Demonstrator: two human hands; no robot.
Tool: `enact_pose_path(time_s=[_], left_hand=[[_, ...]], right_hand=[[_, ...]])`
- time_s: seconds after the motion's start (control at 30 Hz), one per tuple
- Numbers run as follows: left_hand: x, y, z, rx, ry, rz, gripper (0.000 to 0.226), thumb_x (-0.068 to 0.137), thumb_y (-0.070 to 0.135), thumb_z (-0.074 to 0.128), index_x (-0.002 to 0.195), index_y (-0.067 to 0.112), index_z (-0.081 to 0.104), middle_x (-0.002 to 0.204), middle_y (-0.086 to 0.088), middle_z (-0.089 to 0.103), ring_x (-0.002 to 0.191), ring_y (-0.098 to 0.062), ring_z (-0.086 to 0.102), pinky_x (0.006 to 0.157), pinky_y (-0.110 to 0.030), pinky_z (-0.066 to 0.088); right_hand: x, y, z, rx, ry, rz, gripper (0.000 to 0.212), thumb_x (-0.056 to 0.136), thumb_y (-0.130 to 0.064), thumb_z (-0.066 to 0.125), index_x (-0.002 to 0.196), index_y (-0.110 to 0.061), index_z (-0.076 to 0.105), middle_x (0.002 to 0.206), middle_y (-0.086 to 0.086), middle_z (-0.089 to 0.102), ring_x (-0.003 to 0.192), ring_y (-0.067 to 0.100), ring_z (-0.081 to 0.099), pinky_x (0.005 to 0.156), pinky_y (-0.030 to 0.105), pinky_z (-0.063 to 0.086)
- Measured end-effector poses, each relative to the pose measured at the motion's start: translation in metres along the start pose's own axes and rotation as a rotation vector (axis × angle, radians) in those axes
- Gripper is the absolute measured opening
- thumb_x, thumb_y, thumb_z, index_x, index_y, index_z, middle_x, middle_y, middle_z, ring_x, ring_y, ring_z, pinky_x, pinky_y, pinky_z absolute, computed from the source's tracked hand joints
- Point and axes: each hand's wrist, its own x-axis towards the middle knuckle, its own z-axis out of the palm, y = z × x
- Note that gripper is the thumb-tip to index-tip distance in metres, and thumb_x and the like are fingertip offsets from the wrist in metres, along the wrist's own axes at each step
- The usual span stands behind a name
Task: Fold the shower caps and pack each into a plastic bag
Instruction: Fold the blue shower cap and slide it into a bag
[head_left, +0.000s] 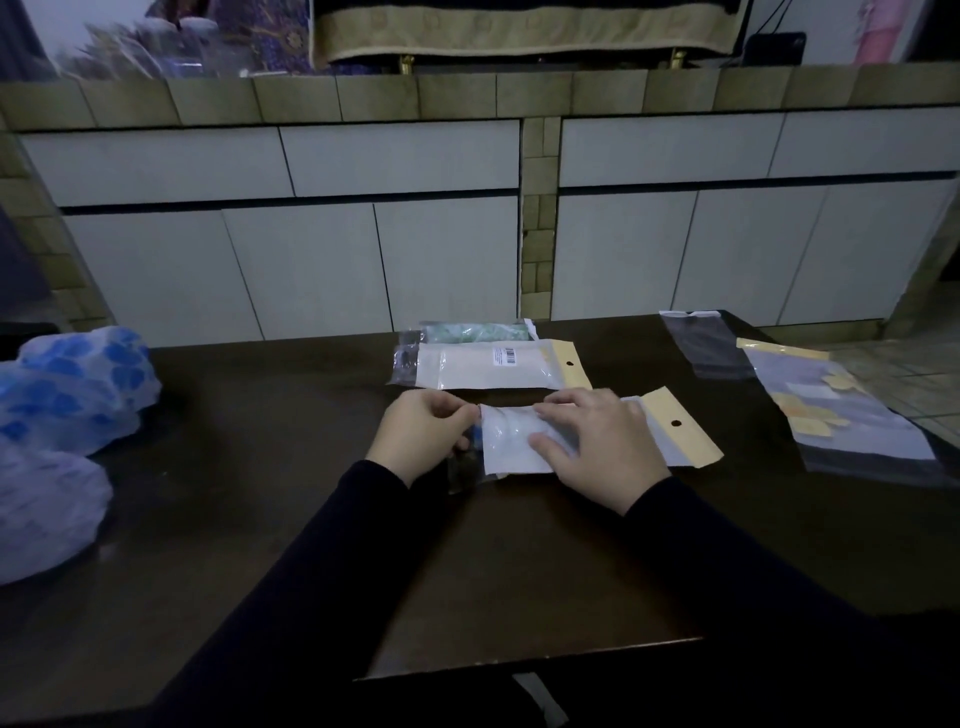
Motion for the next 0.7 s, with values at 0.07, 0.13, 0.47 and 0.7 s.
enact_pose_path(time_s=[0.07,0.13,0.47,0.7], left_hand=[[0.000,-0.001,0.002,0.014,-0.019,0.027,0.012,0.089,0.032,0.062,0.089,0.023,0.071,0.074,0.001,0.072,0.062,-0.006,0.064,0.065,-0.025,0.053],[0.000,0.000,0.007,-0.058,-0.040,0.051,0.013,0.089,0.035,0.062,0.092,0.024,0.068,0.083,0.002,0.072,0.076,-0.012,0.067,0.074,-0.032,0.056],[0.003,-0.009,0.003,0.298,0.165,0.154,0.017,0.095,0.033,0.047,0.102,0.027,0.062,0.102,0.003,0.069,0.103,-0.020,0.059,0.086,-0.036,0.046],[-0.003,-0.014,0.020,0.838,0.024,0.093,0.052,0.097,0.052,0.033,0.143,0.030,0.040,0.152,0.004,0.035,0.137,-0.023,0.030,0.108,-0.045,0.024]], right_hand=[[0.000,0.000,-0.001,-0.018,0.011,0.025,0.043,0.092,-0.054,0.048,0.131,-0.037,0.054,0.130,-0.012,0.052,0.120,0.010,0.043,0.105,0.036,0.030],[0.000,0.000,0.000,0.013,-0.016,0.023,0.039,0.093,-0.052,0.048,0.128,-0.036,0.057,0.127,-0.011,0.054,0.119,0.010,0.043,0.105,0.036,0.030],[-0.005,0.001,-0.009,-0.015,-0.017,0.093,0.029,0.095,-0.036,0.051,0.121,-0.039,0.062,0.126,-0.007,0.042,0.122,0.014,0.033,0.105,0.037,0.026],[-0.004,0.003,-0.014,0.063,-0.060,0.324,0.037,0.093,-0.049,0.045,0.121,-0.031,0.060,0.128,0.001,0.043,0.120,0.020,0.038,0.100,0.041,0.035]])
